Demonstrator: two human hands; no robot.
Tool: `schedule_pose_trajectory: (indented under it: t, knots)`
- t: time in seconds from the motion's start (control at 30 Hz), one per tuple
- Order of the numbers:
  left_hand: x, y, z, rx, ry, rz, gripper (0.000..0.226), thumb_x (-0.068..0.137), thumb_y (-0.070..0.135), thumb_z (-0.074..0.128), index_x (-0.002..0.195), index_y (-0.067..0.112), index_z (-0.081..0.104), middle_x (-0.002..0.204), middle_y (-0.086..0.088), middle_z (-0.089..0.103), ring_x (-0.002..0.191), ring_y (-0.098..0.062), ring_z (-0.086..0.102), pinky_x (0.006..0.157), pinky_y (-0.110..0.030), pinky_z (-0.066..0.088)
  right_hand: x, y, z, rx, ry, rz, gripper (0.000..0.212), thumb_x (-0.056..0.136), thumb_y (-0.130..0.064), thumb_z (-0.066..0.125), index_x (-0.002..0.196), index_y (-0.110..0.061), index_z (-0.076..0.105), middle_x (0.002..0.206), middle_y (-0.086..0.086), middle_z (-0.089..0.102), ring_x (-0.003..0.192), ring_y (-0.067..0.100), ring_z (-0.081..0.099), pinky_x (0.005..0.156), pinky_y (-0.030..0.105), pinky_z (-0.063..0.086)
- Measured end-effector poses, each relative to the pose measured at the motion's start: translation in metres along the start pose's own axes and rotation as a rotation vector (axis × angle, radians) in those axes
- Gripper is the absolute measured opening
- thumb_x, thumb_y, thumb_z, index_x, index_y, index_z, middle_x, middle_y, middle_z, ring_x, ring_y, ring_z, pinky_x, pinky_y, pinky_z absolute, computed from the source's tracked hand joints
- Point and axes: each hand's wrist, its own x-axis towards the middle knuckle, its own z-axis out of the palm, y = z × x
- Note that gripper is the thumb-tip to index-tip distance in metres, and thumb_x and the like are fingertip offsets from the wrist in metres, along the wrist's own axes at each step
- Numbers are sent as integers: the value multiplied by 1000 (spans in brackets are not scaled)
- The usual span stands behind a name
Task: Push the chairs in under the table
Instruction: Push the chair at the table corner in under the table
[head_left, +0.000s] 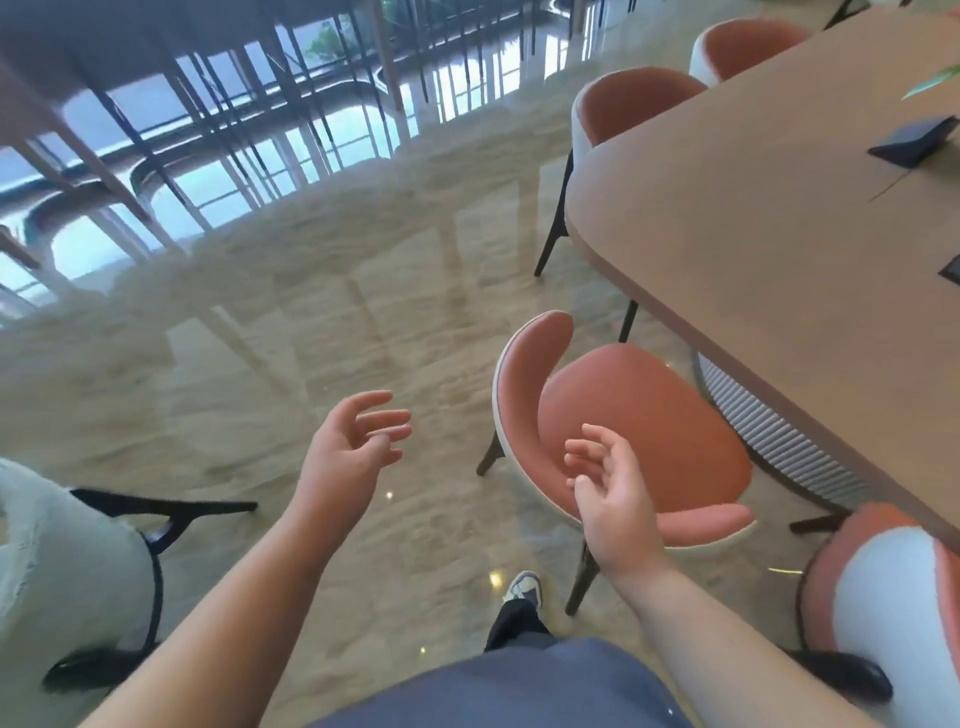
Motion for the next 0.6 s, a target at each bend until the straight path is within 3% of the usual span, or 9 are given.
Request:
schedule_pose_trajectory:
  t: [0.33,0.5,0.6]
  knots:
    - [149,45,49,68,-157,34,49,97,-10,46,118,30,64,115,-3,77,104,-15,76,84,-32,59,104,-17,3,-8,126,77,57,93,9,43,124,-39,53,122,-4,64,115,9,62,104,47,50]
    - [213,42,85,100,-281,-6,48,96,-8,48,116,32,66,108,1,80,102,-14,77,83,-33,59,126,-15,-6,-29,284,107,55,92,12,44,125,-31,52,121,0,63,114,16,62,102,47,51]
    - [253,37,111,167,-401,-24,46,96,-5,50,116,33,65,110,1,80,101,-13,77,83,-33,59,135,-10,-7,-58,396,127,58,92,13,46,124,-35,51,120,-3,64,113,15,63,99,39,52]
